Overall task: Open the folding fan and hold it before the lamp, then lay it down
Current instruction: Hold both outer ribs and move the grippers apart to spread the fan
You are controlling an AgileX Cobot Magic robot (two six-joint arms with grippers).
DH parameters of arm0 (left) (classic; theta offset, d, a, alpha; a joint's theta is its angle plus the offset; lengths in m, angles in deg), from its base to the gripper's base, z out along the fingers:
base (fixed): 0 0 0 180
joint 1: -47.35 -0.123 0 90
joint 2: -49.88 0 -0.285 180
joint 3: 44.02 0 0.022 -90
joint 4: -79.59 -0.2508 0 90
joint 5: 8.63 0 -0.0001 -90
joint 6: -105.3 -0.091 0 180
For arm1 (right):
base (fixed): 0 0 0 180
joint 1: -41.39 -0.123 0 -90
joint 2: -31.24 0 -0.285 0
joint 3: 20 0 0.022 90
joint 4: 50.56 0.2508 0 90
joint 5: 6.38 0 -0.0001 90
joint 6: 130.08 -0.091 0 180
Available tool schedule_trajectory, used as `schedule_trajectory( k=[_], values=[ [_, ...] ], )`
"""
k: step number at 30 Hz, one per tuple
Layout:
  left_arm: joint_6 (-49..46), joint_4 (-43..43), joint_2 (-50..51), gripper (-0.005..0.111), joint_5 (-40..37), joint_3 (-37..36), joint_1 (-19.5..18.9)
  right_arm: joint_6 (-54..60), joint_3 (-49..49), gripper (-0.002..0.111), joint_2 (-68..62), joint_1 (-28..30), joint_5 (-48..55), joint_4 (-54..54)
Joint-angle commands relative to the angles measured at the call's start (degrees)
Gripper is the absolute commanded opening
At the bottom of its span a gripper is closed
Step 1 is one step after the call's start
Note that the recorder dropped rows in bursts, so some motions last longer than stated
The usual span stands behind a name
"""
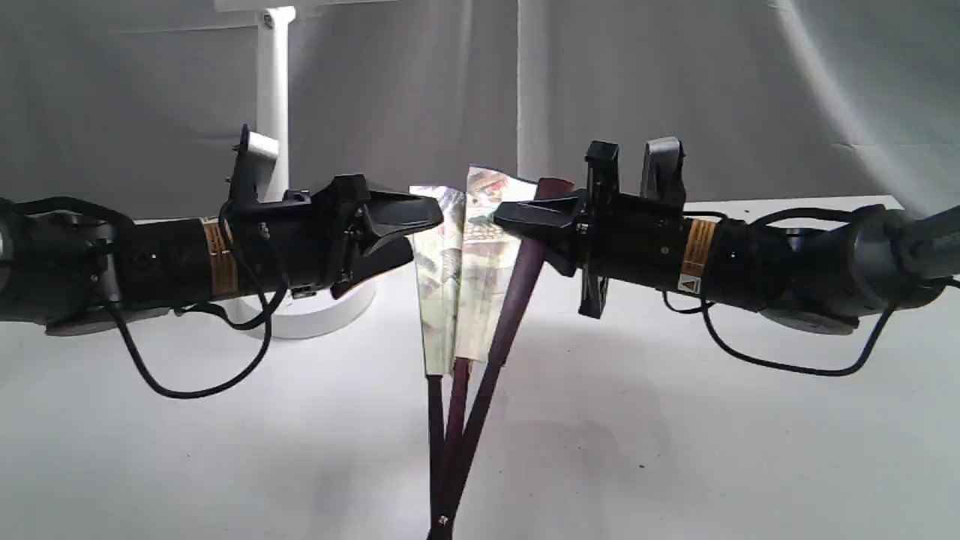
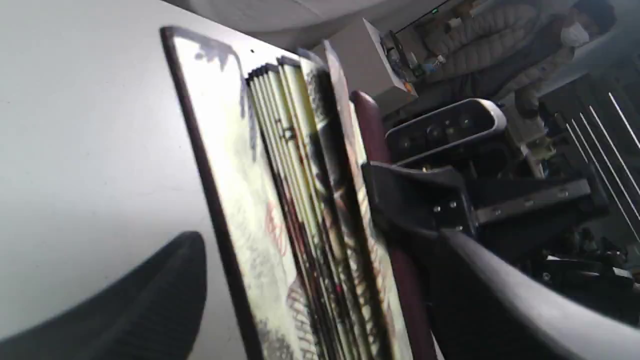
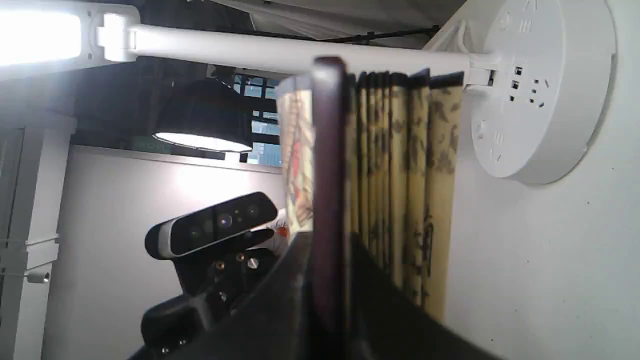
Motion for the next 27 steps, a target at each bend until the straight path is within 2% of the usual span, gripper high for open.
schedule_trajectory(
  k=[1, 12, 19, 27],
  values=[
    [-1.64, 2.72, -0.14, 0.064, -0.84, 0.16, 0.46, 0.13, -0.16, 0.0, 0.86, -0.19, -1.11, -0.47],
    [-1.64, 1.86, -0.14, 0.064, -1.51, 0.16, 0.72, 0.13, -0.16, 0.0, 1.0, -0.67, -1.11, -0.97],
    [-1.64, 1.75, -0.14, 0.064, -3.4, 0.16, 0.72, 0.13, -0.04, 0.0, 5.52, -1.46, -1.11, -0.71],
    [-1.64, 1.85, -0.14, 0.061, 0.99, 0.16, 0.72, 0.13, -0.04, 0.0, 6.44, -1.94, -1.11, -2.21]
  ],
)
